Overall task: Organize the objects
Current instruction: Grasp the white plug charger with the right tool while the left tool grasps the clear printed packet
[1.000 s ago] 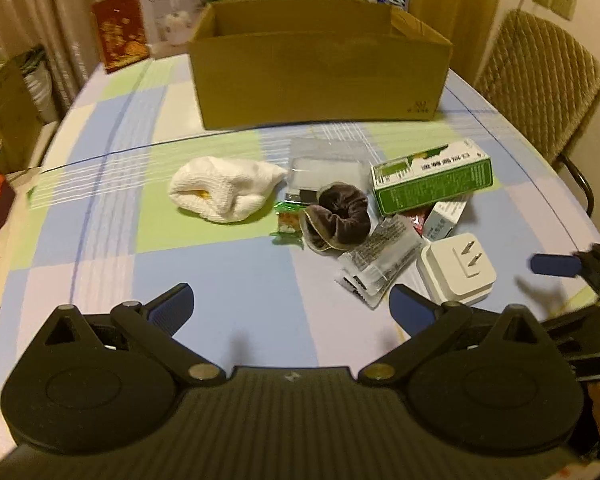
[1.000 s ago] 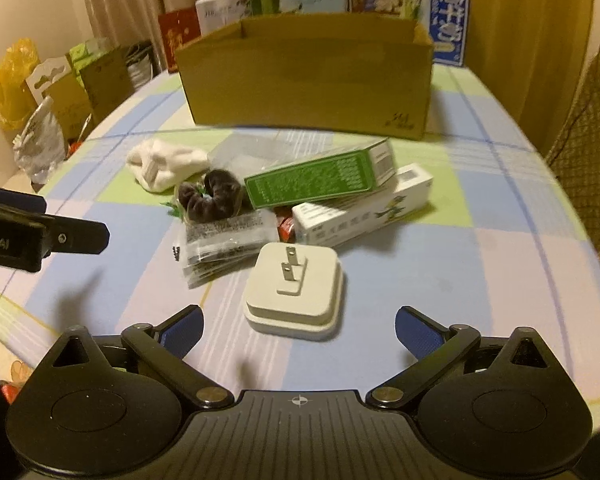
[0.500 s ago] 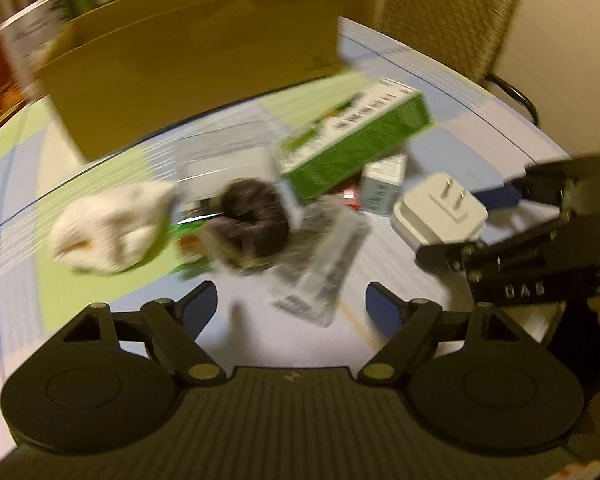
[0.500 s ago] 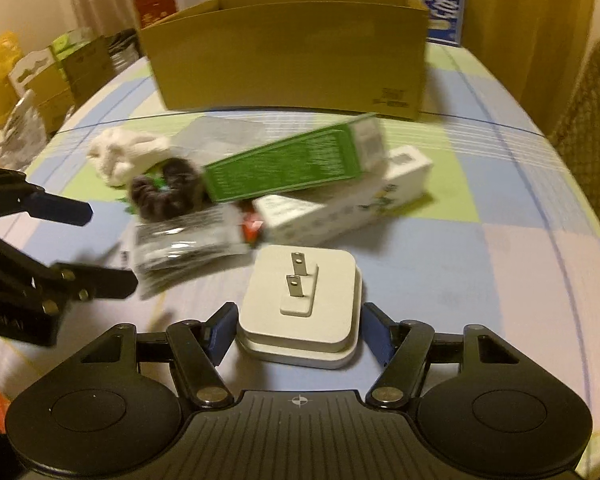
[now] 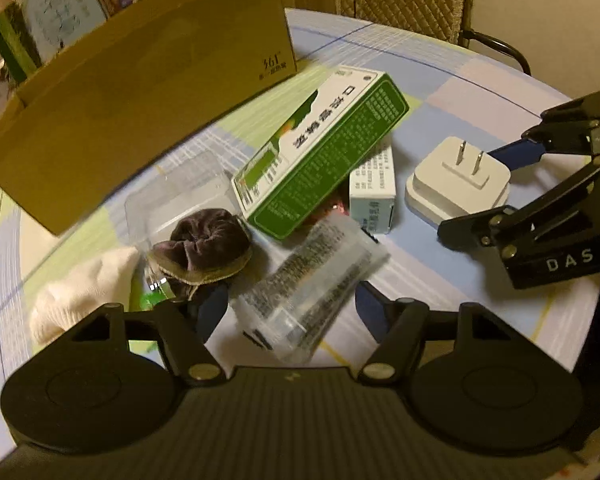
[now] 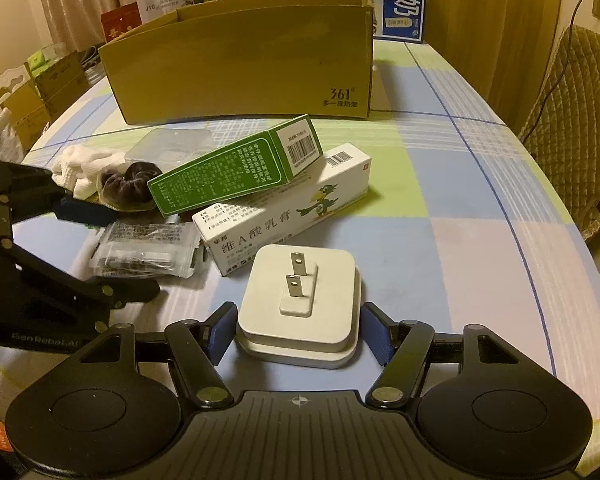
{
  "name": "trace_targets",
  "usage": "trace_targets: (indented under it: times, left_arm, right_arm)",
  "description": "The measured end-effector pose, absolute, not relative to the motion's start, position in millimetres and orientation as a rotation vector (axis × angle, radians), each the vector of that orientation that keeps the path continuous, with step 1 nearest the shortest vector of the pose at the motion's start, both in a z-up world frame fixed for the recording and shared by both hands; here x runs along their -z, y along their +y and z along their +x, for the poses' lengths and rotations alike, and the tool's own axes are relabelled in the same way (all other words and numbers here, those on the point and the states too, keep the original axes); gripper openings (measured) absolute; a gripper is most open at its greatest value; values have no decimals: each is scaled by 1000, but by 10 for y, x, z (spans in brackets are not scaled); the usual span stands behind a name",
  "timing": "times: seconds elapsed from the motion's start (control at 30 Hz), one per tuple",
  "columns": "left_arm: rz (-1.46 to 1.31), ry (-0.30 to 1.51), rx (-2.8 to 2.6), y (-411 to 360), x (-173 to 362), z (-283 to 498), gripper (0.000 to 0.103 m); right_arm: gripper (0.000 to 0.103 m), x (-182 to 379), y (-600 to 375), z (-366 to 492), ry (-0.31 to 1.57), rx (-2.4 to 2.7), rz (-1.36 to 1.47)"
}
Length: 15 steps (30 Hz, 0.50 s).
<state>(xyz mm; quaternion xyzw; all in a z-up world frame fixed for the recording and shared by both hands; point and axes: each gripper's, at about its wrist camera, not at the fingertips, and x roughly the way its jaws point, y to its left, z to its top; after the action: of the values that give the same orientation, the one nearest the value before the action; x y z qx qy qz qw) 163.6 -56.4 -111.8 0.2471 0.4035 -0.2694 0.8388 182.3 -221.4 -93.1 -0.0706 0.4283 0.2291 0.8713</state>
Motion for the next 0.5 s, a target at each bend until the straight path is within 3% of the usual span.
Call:
trace_targets:
  times: [0.1, 0.2, 0.3, 0.43, 0.5]
  left_arm:
    - [539, 852, 599, -594, 1140, 1652, 66]
    - [563, 863, 611, -627, 1127, 1625, 52]
    - [596, 883, 615, -652, 1099, 1522, 45]
    - [605, 872, 622, -663, 1095, 1442, 46]
    - [608, 865, 614, -669, 1104, 1476, 51]
  right_arm:
    - [64, 938, -2206, 1838, 895, -477, -138]
    - [64, 930, -2205, 1849, 899, -478, -134]
    - [63, 925, -2221, 1857, 900, -471, -129]
    - [63, 923, -2226, 1861, 903, -462, -130]
    - [63, 918, -2217, 1862, 905, -460, -129]
